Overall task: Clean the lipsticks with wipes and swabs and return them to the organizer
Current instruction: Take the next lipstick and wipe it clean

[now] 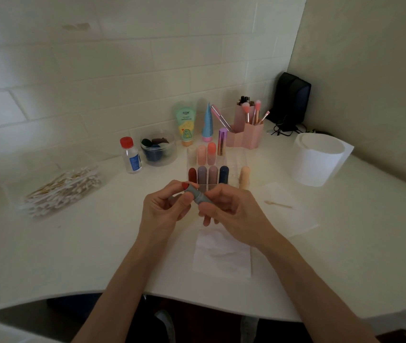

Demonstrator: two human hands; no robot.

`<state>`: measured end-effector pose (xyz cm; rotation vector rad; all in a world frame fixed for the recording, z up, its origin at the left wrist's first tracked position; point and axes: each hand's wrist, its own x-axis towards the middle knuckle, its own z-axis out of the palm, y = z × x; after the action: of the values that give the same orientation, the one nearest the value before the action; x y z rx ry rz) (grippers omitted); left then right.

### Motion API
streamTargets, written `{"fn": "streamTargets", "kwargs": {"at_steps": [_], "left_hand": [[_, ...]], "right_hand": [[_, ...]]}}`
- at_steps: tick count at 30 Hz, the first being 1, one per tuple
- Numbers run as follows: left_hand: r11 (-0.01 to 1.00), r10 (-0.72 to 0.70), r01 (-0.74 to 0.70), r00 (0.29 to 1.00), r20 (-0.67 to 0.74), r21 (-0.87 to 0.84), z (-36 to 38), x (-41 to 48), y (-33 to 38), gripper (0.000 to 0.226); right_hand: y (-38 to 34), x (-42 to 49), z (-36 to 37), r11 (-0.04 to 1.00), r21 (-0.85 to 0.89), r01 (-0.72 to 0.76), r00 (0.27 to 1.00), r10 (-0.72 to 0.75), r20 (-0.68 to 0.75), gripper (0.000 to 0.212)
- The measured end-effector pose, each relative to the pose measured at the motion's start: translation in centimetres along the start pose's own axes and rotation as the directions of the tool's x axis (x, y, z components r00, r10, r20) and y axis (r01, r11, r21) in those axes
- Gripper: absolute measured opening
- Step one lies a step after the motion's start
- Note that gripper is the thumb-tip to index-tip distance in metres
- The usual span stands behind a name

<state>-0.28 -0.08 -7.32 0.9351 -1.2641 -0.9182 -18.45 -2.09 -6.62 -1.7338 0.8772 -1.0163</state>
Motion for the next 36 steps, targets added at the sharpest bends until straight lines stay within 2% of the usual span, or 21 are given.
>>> {"fn": "streamTargets", "kwargs": {"at_steps": [3,7,10,12,16,19,21,26,29,32,36], "left_hand": [[1.0,-0.021,0.021,1.0,-0.006,-0.005,0.0,-0.1,0.2,0.025],[0.997,-0.045,0.047,0.998,0.036,-0.058,-0.3,-0.1,0.3,0.013],[0.989,-0.07,0.083,0.992,0.106,-0.124,-0.4,0.0,0.2,0.039],[0.985,-0.085,0.103,0.988,0.126,-0.138,-0.2,0.0,0.1,0.047],[0.991,-0.099,0.1,0.995,0.013,-0.093,-0.2,0.1,0.0,0.045],[0.992,-0.118,0.116,0.993,-0.02,-0.055,-0.1,0.1,0.4,0.041],[0.992,-0.115,0.114,0.993,-0.005,-0.061,-0.1,-0.1,0.5,0.046],[0.993,-0.092,0.095,0.995,0.049,-0.066,-0.4,-0.1,0.3,0.029],[0.991,-0.118,0.12,0.993,0.03,-0.062,-0.3,-0.1,0.6,0.018],[0.99,-0.139,0.14,0.989,0.059,-0.009,0.0,-0.2,0.9,0.03],[0.993,-0.104,0.093,0.98,0.169,0.071,0.7,-0.5,1.6,0.033]], "right_hand": [[-0.4,-0.1,0.1,1.0,-0.005,0.0,0.996,0.0,0.092,0.019],[-1.0,-0.4,-0.2,0.992,0.093,-0.086,0.978,0.066,0.198,0.037],[-1.7,-0.9,-0.4,0.959,0.2,-0.199,0.952,0.141,0.273,0.047],[-1.9,-1.0,-0.4,0.925,0.273,-0.266,0.935,0.178,0.306,0.05],[-1.8,-0.4,-0.3,0.928,0.273,-0.253,0.96,0.205,0.193,0.053],[-1.6,-0.2,-0.2,0.972,0.154,-0.176,0.979,0.156,0.132,0.031],[-1.3,-0.4,-0.2,0.976,0.165,-0.139,0.983,0.115,0.144,0.018],[-1.1,-0.4,-0.5,0.986,0.124,-0.111,0.981,0.089,0.171,0.02],[-0.9,-0.3,-0.5,0.991,0.101,-0.089,0.985,0.072,0.156,0.019],[-0.8,-0.2,-0.6,0.992,0.11,-0.065,0.991,0.051,0.124,0.019],[-0.9,-0.1,-0.6,0.992,0.109,-0.059,0.994,0.048,0.097,0.026]]}}
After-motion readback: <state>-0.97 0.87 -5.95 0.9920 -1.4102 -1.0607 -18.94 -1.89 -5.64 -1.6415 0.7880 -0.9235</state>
